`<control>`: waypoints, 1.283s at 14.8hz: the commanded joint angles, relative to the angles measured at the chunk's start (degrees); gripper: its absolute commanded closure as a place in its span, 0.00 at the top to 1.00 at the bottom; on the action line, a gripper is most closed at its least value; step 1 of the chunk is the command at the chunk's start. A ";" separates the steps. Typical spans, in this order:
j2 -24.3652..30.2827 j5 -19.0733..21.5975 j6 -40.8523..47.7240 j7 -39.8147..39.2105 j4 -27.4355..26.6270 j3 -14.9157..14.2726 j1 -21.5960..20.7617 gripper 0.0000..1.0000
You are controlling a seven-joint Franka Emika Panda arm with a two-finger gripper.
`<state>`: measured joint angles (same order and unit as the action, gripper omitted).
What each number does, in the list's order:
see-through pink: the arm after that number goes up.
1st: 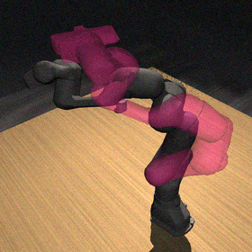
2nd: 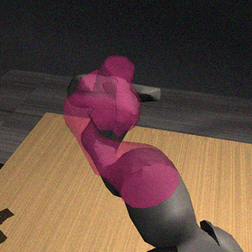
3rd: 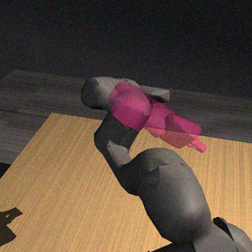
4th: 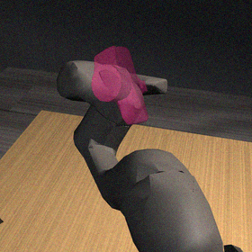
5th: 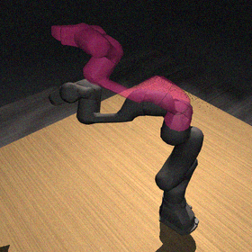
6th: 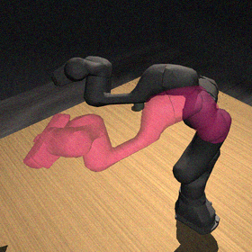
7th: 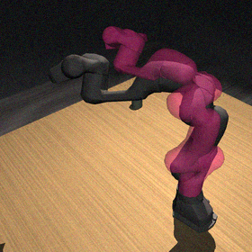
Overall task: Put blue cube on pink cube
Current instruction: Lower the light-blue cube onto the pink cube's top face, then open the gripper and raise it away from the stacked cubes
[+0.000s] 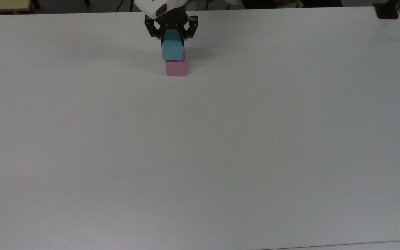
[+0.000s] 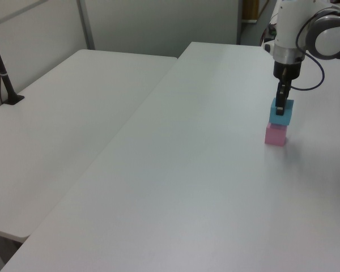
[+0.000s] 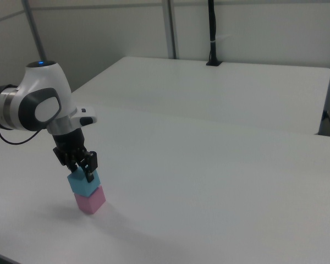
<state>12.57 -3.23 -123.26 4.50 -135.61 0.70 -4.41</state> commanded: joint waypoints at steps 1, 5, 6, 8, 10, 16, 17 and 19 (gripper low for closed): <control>-1.23 -1.86 -2.95 2.43 -0.62 -0.17 -1.74 0.45; -1.23 -2.22 -2.86 2.62 -0.44 -0.17 -1.74 0.71; -1.23 -2.30 -2.60 2.96 -0.44 -0.17 -1.66 0.91; -1.23 -3.00 -2.34 3.75 -0.27 -0.17 -1.65 1.00; -1.06 -3.10 -0.58 4.37 0.87 -0.17 -1.13 1.00; -1.14 -2.49 20.58 3.67 23.16 -1.83 3.61 1.00; -1.23 -2.05 22.69 3.84 26.86 -2.62 3.79 1.00; -2.80 -0.82 25.25 3.93 32.32 -3.86 3.71 1.00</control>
<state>12.14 -5.23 -103.47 7.60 -112.37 -1.47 -0.59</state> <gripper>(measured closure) 0.000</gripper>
